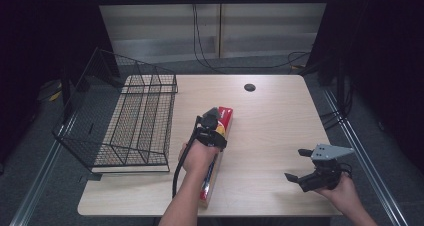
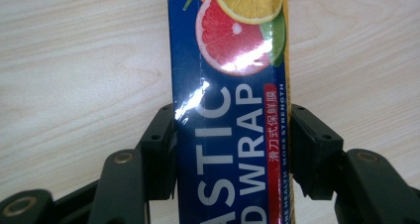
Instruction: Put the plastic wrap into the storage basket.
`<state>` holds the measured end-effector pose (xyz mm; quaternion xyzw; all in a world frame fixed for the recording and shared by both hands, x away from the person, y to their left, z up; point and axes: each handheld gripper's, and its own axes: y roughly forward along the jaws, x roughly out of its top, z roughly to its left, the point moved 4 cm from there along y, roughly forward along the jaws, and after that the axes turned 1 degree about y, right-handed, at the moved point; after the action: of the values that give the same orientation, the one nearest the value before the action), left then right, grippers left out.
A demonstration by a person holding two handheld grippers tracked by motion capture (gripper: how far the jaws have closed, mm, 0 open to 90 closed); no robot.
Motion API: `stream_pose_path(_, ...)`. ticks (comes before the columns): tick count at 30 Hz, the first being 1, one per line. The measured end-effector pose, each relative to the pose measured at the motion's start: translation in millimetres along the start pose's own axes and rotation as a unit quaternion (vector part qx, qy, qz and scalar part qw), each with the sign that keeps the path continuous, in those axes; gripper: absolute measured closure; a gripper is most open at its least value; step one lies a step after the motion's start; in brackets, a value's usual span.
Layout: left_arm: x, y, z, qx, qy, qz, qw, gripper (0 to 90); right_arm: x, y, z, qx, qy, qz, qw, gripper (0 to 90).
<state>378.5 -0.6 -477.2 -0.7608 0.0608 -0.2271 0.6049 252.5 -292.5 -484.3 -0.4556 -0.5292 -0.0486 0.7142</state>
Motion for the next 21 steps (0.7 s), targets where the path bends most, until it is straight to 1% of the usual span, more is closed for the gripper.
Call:
stream_pose_path(1,0.7,-1.7,0.1,0.003,0.004,0.000,1.0000,44.9,0.0,-0.2,-0.3,0.001,-0.002,0.000,1.0000,1.8)
stream_pose_path(6,4.0,-9.3,-1.0,0.002,0.004,0.000,1.0000,44.8,-0.4,0.2,-0.6,0.000,-0.003,0.003,1.0000,1.5)
stream_pose_path(7,5.0,-12.2,-1.3,-0.002,0.003,-0.002,1.0000,44.8,-0.8,0.6,-0.2,-0.002,-0.003,0.005,1.0000,1.5)
stream_pose_path(9,7.3,-19.1,-0.4,0.002,0.003,-0.004,1.0000,44.8,-0.5,0.5,0.0,0.002,-0.003,0.003,1.0000,1.5)
stream_pose_path(10,7.3,-19.1,-0.4,0.002,0.003,-0.004,1.0000,44.8,-0.5,0.5,0.0,0.002,-0.003,0.003,1.0000,1.5)
stream_pose_path(11,8.3,-22.8,1.0,-0.002,0.002,-0.001,1.0000,44.8,-0.4,0.3,-0.2,0.001,-0.002,0.002,1.0000,1.5)
stream_pose_path(12,9.5,-25.8,1.9,-0.004,-0.003,0.000,1.0000,44.8,-0.5,0.4,-0.4,0.000,-0.002,0.003,1.0000,1.5)
stream_pose_path(13,10.5,-28.7,2.9,-0.003,-0.005,0.000,1.0000,44.8,-0.5,0.4,-0.5,0.000,-0.002,0.003,1.0000,1.4)
stream_pose_path(14,12.1,-31.4,4.1,0.002,-0.002,0.001,1.0000,44.7,-0.4,0.5,-0.5,0.003,-0.002,0.002,1.0000,1.3)
stream_pose_path(15,14.9,-37.3,4.9,0.005,-0.001,0.001,1.0000,44.6,-0.1,0.4,-0.1,0.005,0.004,-0.002,1.0000,0.7)
stream_pose_path(17,16.7,-40.3,5.6,0.009,-0.005,-0.001,1.0000,44.6,0.0,0.5,0.2,0.007,0.003,-0.003,1.0000,0.6)
stream_pose_path(18,18.2,-44.1,6.9,0.008,-0.004,-0.001,1.0000,44.6,-0.3,1.1,0.4,0.002,-0.001,0.000,1.0000,0.5)
stream_pose_path(19,21.0,-50.7,8.5,0.005,-0.014,-0.001,0.9999,44.6,-0.5,1.9,0.5,0.001,-0.003,0.002,1.0000,0.4)
stream_pose_path(20,21.0,-50.7,8.5,0.005,-0.014,-0.001,0.9999,44.6,-0.5,1.9,0.5,0.001,-0.003,0.002,1.0000,0.4)
stream_pose_path(21,23.0,-54.6,9.5,0.005,-0.012,-0.001,0.9999,44.6,-0.8,2.9,0.6,0.002,-0.007,0.005,1.0000,0.3)
